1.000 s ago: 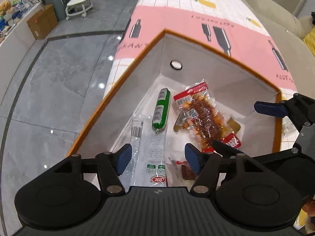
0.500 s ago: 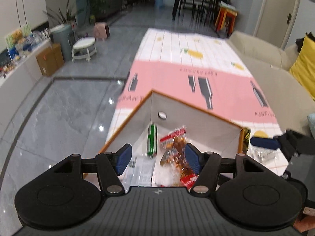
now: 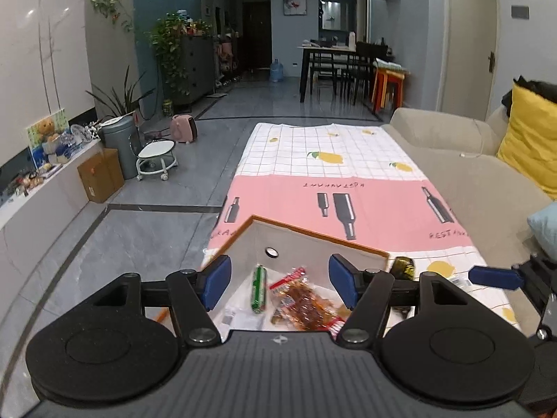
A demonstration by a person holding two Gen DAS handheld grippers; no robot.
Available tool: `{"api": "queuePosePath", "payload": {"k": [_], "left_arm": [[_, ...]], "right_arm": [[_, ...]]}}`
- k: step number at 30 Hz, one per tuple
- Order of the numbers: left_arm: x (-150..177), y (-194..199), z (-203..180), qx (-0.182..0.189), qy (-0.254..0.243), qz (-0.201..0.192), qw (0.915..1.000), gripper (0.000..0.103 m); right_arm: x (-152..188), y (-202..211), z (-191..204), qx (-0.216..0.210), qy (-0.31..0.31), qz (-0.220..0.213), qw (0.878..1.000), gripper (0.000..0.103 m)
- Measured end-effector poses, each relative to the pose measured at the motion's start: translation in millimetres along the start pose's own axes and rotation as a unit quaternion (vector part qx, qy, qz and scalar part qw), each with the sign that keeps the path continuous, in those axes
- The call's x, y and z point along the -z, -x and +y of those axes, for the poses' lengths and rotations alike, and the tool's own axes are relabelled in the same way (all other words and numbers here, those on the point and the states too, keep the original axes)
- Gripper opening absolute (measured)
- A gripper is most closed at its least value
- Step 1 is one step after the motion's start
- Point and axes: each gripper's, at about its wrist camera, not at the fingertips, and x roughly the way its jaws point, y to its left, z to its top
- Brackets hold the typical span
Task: Organize snacks
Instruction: 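Move both tools back to the dark packet and egg tray on the table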
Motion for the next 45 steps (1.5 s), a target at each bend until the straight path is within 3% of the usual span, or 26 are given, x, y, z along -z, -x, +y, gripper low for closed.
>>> {"api": "queuePosePath", "payload": {"k": [7, 10, 14, 22, 32, 37, 45], "left_arm": [[19.4, 8.7, -29.3, 0.043, -0.008, 0.003, 0.9990, 0.078], [27.9, -0.7, -45.8, 0.086, -0.011, 0.028, 0.9959, 0.078], [38.4, -14.2, -71.6, 0.116, -0.033, 0.043, 0.9918, 0.078], [58.9, -45.3, -116.6, 0.147, -0.065, 0.055, 0.9855, 0.078], [63.2, -102.0, -146.5, 0.129, -0.093, 0.096, 0.9827, 0.076], [60.5, -129.9, -158.2, 0.126, -0.098, 0.104, 0.9817, 0.076], [53.8, -175.9, -173.1, 0.102, -0.103, 0.117, 0.9824, 0.075]], "right_arm": [[44.2, 26.5, -14.1, 0.039, 0.003, -0.015, 0.999, 0.099], [66.1, 23.7, -24.4, 0.075, 0.007, 0.006, 0.997, 0.099], [89.5, 19.3, -42.8, 0.105, -0.013, 0.027, 0.994, 0.099], [107.9, -6.5, -79.1, 0.144, -0.034, 0.064, 0.987, 0.099], [118.2, -45.2, -110.3, 0.170, -0.032, 0.089, 0.981, 0.076], [118.5, -66.8, -131.9, 0.177, -0.035, 0.099, 0.979, 0.078], [114.7, -99.4, -167.1, 0.168, -0.026, 0.114, 0.979, 0.096]]}}
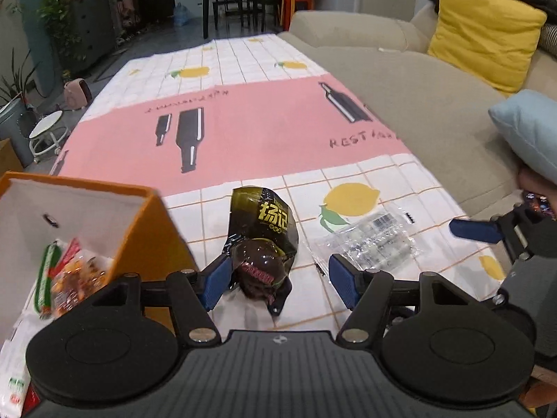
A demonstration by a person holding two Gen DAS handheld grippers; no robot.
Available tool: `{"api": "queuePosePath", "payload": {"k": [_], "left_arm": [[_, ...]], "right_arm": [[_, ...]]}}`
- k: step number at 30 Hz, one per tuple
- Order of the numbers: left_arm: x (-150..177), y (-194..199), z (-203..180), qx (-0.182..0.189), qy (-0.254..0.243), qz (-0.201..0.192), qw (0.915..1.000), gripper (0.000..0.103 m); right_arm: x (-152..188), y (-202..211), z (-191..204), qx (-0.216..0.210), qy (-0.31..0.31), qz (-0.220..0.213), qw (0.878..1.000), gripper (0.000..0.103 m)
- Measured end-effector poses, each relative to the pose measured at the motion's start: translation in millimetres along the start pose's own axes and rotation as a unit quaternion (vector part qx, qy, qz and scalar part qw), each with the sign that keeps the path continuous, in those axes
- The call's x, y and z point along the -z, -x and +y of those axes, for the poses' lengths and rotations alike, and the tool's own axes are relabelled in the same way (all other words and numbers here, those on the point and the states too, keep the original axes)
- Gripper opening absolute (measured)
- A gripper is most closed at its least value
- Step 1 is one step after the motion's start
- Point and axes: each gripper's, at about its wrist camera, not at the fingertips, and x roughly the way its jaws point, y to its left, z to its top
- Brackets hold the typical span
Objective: Organize snacks
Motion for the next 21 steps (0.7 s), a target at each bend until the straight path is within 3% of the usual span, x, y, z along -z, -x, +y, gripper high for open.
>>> {"api": "queuePosePath", "payload": {"k": [13, 15, 21], "left_arm": [[-9.9, -52.9, -18.9, -0.064, -0.043, 0.058, 0.9954, 0.069], [-8.9, -55.8, -19.0, -0.068, -0.046, 0.060, 0.9948, 0.059], [-3.8, -51.7, -14.6, -0.063, -0.033, 0.054, 0.9960, 0.057]], "right_arm": [[-7.4, -37.4, -7.1, -0.043, -0.036, 0.019, 0.998, 0.098], [-5.2, -38.2, -5.9, -0.043, -0.035, 0.022, 0.998, 0.092], [-3.4, -30.8, -10.8, -0.041, -0.058, 0.020, 0.997, 0.063]]}}
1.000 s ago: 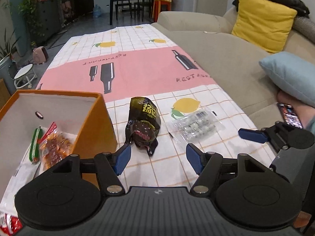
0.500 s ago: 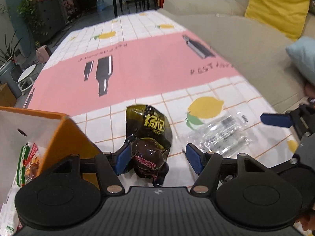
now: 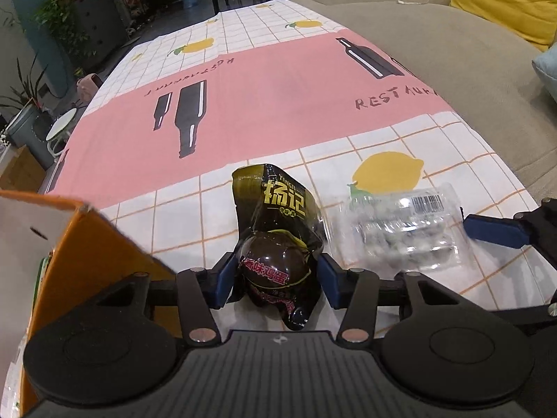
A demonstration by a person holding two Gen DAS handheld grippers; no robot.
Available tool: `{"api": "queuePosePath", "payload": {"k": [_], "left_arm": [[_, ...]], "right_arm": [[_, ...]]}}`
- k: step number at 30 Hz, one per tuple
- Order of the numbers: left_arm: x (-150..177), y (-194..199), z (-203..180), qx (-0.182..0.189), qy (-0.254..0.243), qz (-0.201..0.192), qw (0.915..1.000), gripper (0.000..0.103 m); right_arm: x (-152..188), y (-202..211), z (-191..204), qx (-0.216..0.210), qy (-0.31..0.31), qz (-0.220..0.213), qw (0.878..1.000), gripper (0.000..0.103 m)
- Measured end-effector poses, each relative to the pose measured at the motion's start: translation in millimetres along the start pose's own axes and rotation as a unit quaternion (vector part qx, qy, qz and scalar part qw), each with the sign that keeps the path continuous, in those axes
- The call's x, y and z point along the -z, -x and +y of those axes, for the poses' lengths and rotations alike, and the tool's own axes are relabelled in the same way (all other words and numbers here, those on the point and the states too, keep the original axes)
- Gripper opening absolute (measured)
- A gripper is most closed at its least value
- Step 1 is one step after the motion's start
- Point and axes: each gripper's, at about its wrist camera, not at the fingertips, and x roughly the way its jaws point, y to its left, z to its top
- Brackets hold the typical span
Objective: Organize snacks
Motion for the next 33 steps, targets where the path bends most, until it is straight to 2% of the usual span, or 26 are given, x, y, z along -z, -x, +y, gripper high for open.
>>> {"api": "queuePosePath", "payload": {"k": [2, 6, 8, 11, 18, 24, 27, 29, 30, 32, 33], "left_arm": [[5.0, 3.8, 1.3, 0.004, 0.002, 0.001, 1.0000, 0.057], [19.2, 14.6, 6.7, 0.012, 0.017, 0.007, 0.9998, 0.056], [27.3, 21.4, 10.5, 0.021, 0.029, 0.011, 0.9993, 0.056], [41.5, 32.0, 15.9, 0.025, 0.044, 0.017, 0.9986, 0.056], [69.0, 52.3, 27.5, 0.030, 0.068, 0.028, 0.9968, 0.056], [87.0, 64.4, 32.0, 0.032, 0.072, 0.033, 0.9963, 0.056], [93.5, 69.5, 33.0, 0.040, 0.070, 0.040, 0.9960, 0.056], [97.8, 72.7, 33.5, 0.040, 0.066, 0.043, 0.9961, 0.057], [99.6, 73.8, 33.8, 0.039, 0.065, 0.043, 0.9962, 0.057], [101.7, 75.2, 34.8, 0.038, 0.064, 0.043, 0.9963, 0.057], [102.5, 75.9, 35.8, 0.038, 0.065, 0.043, 0.9963, 0.057]], "right_arm": [[2.0, 4.1, 0.5, 0.001, 0.000, 0.002, 1.000, 0.053], [9.3, 14.7, 5.1, -0.003, 0.009, 0.010, 1.000, 0.043], [13.7, 21.2, 7.8, -0.004, 0.012, 0.015, 1.000, 0.031], [18.5, 30.2, 13.9, -0.001, 0.021, 0.028, 0.999, 0.022], [37.1, 54.6, 37.6, -0.034, 0.063, 0.058, 0.996, 0.022], [56.5, 80.3, 56.7, -0.081, 0.087, 0.088, 0.989, 0.023], [62.7, 93.1, 59.7, -0.092, 0.098, 0.086, 0.987, 0.024], [64.9, 102.3, 62.3, -0.081, 0.119, 0.067, 0.987, 0.042], [65.9, 105.6, 64.3, -0.073, 0.134, 0.054, 0.987, 0.047], [66.6, 107.8, 67.9, -0.060, 0.167, 0.026, 0.984, 0.071], [65.8, 106.5, 68.9, -0.056, 0.185, 0.013, 0.981, 0.076]]}}
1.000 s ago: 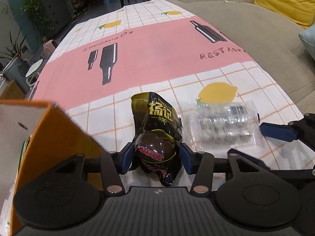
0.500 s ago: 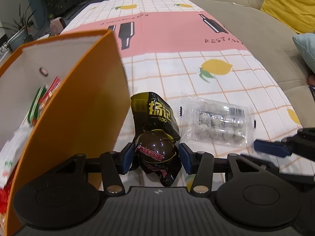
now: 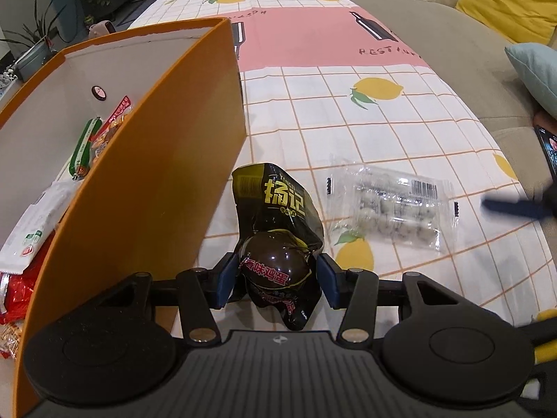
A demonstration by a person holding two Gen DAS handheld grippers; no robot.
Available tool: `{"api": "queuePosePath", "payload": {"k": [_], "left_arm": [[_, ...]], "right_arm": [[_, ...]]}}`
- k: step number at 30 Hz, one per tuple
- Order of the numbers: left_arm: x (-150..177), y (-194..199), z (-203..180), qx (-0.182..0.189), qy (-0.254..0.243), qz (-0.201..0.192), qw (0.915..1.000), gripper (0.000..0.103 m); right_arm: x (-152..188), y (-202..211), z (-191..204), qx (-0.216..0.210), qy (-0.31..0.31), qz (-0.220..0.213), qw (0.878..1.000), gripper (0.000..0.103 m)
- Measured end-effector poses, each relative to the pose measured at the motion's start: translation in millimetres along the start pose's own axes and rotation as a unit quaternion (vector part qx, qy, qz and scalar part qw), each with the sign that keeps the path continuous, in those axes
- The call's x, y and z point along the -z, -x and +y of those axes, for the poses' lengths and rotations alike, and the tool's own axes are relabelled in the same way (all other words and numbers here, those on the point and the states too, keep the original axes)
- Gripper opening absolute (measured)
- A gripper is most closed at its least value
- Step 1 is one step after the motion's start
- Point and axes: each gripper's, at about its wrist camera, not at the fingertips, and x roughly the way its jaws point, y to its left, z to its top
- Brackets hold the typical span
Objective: Organize snacks
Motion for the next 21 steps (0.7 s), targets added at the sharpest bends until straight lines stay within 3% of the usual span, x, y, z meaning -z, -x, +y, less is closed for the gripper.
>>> {"api": "queuePosePath", "payload": {"k": [4, 9, 14, 18, 21], "left_arm": [[-0.5, 0.0, 2.6, 0.001, 0.002, 0.004, 1.0000, 0.057], [0.6, 0.1, 2.6, 0.000, -0.004, 0.003, 1.0000, 0.057], [0.6, -0.3, 2.0, 0.000, -0.005, 0.001, 1.0000, 0.057], [0.6, 0.2, 3.6, 0.005, -0.002, 0.001, 1.0000, 0.057], [0.5, 0.7, 4.9, 0.008, 0.000, 0.001, 1.0000, 0.057]], "right_arm": [[-7.2, -22.9, -11.0, 0.003, 0.043, -0.032, 0.999, 0.090], [-18.9, -50.5, -42.4, -0.044, -0.027, -0.034, 0.998, 0.097], [-16.9, -66.6, -52.2, -0.072, -0.061, -0.015, 0.995, 0.098], [-13.1, -69.5, -44.9, -0.063, -0.069, 0.008, 0.996, 0.098], [-11.8, -59.1, -34.2, -0.064, -0.074, 0.033, 0.995, 0.091]]}}
